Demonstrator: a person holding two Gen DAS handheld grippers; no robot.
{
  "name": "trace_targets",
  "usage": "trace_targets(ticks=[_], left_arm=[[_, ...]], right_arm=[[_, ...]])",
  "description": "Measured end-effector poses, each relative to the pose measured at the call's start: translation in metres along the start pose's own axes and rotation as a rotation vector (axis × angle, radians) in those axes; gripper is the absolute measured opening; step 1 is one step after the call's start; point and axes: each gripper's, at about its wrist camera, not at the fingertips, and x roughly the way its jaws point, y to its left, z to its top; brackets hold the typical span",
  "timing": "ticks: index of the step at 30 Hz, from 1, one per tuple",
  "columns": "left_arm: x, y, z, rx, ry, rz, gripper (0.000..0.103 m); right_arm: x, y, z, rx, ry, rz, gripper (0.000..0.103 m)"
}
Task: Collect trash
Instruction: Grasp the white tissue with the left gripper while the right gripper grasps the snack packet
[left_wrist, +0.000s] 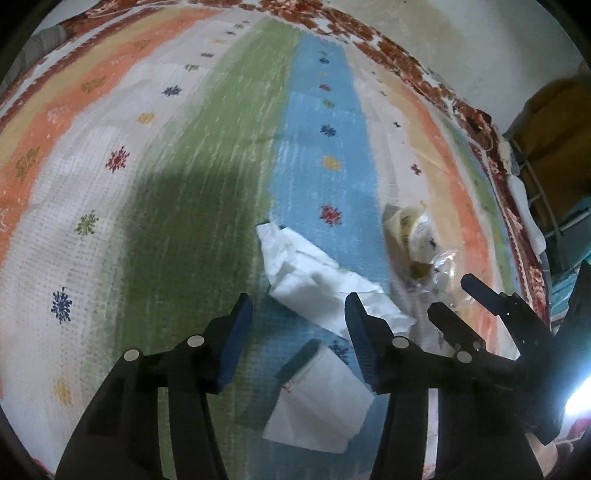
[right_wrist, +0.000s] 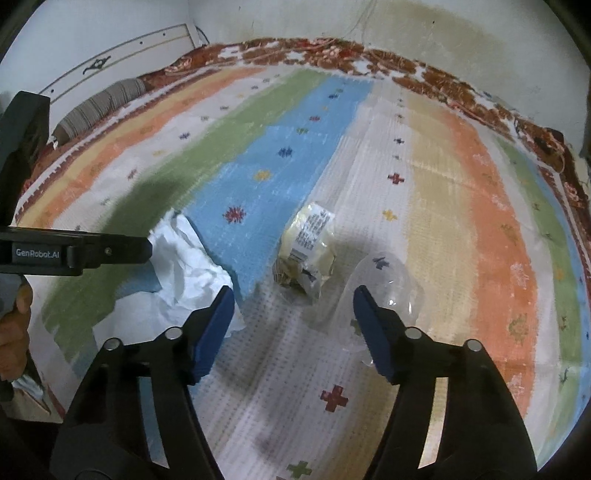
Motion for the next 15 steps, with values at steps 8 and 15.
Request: trace_targets(ticks=[8,15], left_arm=[[0.011,-0.003,0.009,-0.008,-0.005,-0.003,0.046],[0.026,-0.006,0.01,0.018,-0.005,-0.01,0.045]], right_arm=[[0.022,-0.009,0.012,0.048,0.021,0.034,0.034],[0.034,-0.008,0.014,0.057,0.056,0.044,0.016]])
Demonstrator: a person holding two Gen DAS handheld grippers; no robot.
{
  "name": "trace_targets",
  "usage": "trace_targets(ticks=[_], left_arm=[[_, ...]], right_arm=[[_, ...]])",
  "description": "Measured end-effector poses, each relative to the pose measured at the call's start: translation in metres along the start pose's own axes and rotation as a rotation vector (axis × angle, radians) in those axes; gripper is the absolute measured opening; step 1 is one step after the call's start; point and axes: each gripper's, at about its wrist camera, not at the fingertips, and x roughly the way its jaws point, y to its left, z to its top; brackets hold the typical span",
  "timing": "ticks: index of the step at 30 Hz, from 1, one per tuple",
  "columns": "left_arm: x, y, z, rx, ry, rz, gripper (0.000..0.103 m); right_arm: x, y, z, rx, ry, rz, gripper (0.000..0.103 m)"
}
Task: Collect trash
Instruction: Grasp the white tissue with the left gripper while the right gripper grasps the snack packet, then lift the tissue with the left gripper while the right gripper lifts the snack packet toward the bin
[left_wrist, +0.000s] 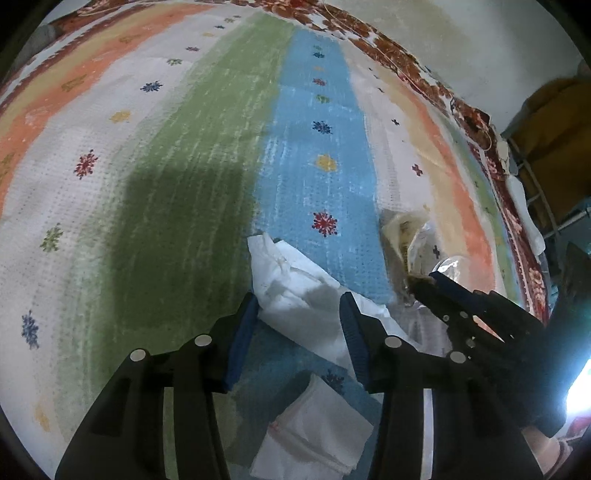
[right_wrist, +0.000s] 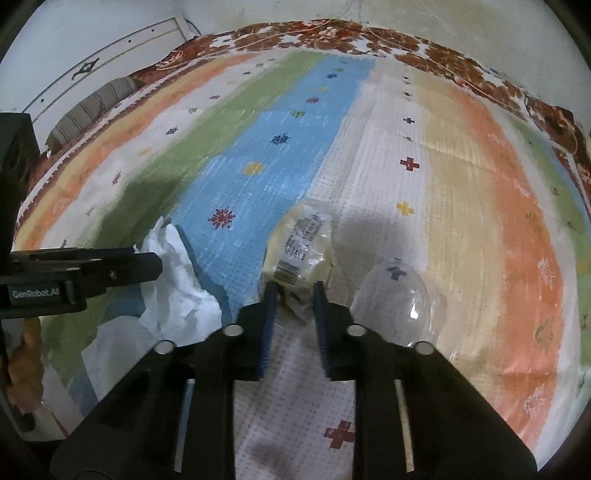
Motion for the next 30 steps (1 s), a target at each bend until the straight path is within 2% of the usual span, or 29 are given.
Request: trace_targets(ticks=[2,5,7,12,30], left_arm=[[0.006,-0.002,0.0,0.017,0.008,0.049,0.029],[0.008,-0.004,-0.002,0.063,0.005,0.137,0.008],[0.005,0.0,-0.001,0.051,-0.001,0.135,0.002],[-0.026,0.006,0.0,0.008,-0.096,0.11,0.002],[-0.118,-0.03,-0.02,0.032,-0.212,0.006,0.002]], right_arm=[[0.0,-0.001,-0.001,0.001,-0.001,-0.001,0.01],[-0.004,-0.002,-0.003,0.001,-0.004,-0.002,0.009],[-0.007,-0.002,-0.004,0.003,-0.004,0.002,0.008],[-0.031,-0.006,-0.008,0.015,-0.029,-0.002,0.008],[-0.117,0.003,-0.032,0.041,-0.07,-0.016,0.008]])
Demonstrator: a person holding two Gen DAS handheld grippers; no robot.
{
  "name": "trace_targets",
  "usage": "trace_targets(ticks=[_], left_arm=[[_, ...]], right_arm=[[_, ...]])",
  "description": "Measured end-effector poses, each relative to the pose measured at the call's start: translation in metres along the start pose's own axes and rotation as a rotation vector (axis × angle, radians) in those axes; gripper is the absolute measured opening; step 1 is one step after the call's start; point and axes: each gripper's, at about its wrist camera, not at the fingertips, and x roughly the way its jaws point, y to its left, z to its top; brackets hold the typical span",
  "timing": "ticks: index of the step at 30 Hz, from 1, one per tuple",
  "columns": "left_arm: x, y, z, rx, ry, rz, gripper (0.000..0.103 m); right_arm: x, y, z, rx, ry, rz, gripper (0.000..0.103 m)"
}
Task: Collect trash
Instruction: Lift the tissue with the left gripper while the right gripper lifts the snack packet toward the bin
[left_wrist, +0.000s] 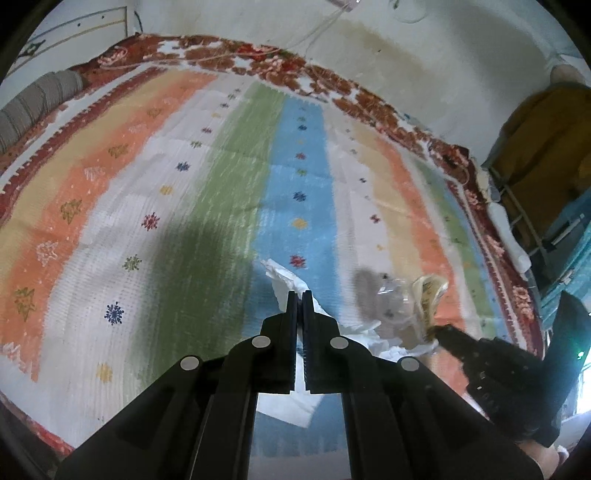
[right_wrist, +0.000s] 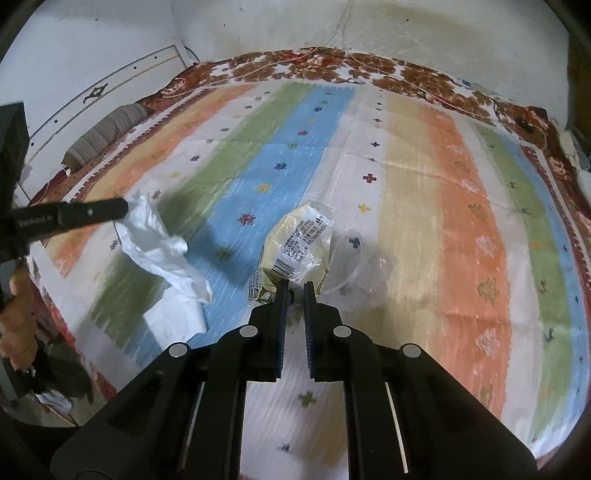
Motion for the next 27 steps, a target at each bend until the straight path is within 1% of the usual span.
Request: trace_targets(ticks=[2,7,8,10,12,18,21,24,27], left_arm=[[-0.01,-0.008,-0.002,0.01,-0.011,-0.012,0.002],[-0.036,-0.025,-0.011,0.036,-0.035,-0.026,0.002],[-0.041,-0.026,-0.012,0.041,-0.038,-0.024,0.002],[-0.051,-0.032,-0.016,0.056,-0.034,0.006,0.002],[-0.06,-0.034,-0.02,0.055,-0.04,-0.001,0.002],[-0.085,-0.041,-0.035,0.068,-0.057,-0.015,0.002],[-0.092,-0.043,-0.041,0.082,-0.048,-0.01,0.002],[-0.1,-0.046,-0.046,0.098,-0.052,-0.005,0.002],[-0.106,-0.049,-0.05,0.091,-0.052,-0.022,0.002]], right_arm=[[-0.009,0.003,-0.002,-0.001,0.004,-0.004,0.008],[-0.036,0.005,-0.003,0.044,-0.019,0.037,0.008],[-0.039,0.006,-0.004,0.049,-0.02,0.044,0.008],[-0.049,0.007,-0.006,0.066,-0.026,0.051,0.008],[-0.059,0.009,-0.009,0.081,-0.029,0.062,0.008],[-0.085,0.024,-0.019,0.047,-0.054,0.06,0.008],[-0.095,0.026,-0.026,0.066,-0.051,0.074,0.008],[-0.105,0.031,-0.033,0.056,-0.058,0.068,0.008],[-0.112,0.033,-0.038,0.065,-0.06,0.083,0.008]])
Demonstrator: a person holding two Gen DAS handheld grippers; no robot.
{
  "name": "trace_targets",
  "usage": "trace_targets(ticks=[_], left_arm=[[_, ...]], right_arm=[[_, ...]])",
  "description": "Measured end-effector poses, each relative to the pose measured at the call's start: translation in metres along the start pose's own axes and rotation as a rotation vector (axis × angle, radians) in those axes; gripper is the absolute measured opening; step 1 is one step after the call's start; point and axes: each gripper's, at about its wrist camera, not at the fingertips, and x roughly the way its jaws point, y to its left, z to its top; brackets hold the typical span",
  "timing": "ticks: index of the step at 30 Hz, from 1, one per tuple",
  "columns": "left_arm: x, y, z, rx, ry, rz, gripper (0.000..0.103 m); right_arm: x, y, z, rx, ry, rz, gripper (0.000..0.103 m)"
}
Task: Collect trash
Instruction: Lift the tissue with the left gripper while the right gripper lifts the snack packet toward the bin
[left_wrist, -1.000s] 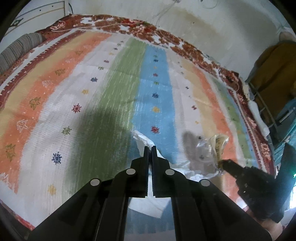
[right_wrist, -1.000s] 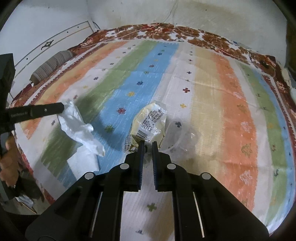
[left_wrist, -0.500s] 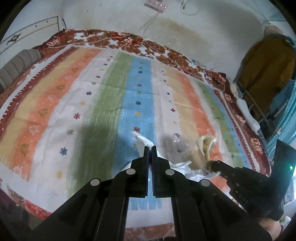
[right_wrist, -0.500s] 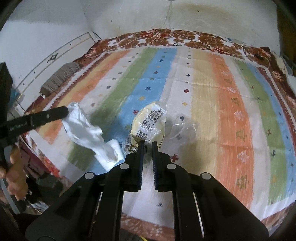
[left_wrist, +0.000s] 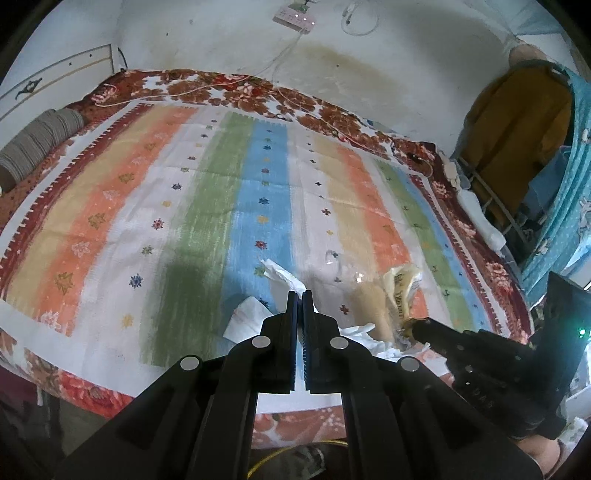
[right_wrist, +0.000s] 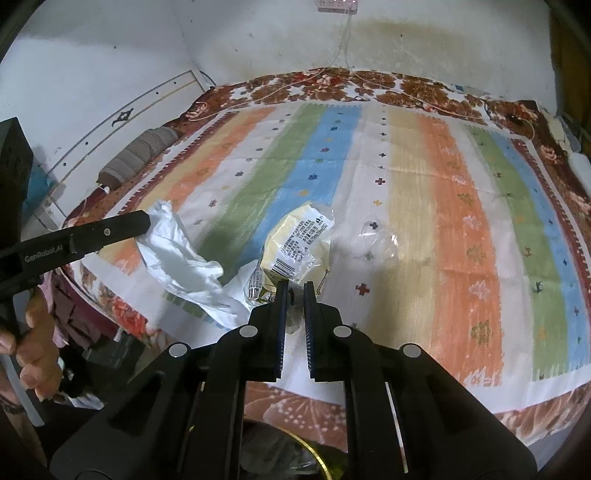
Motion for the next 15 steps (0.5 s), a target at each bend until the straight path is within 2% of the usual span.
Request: trace_targets(ticks=[7,15], left_arm=[[-0.017,-0.012,-0.016,0.036,-0.003,0.01,0.002],[-0.033,-0.018,-0.036,0.055,0.006,-0.007,0.002]], right_arm=[[-0.015,0.007,-0.012,-0.005,-0.01,-0.004,0.008],[-0.033,0.006,-0.032,0.047,-0.011,0.006,0.008]])
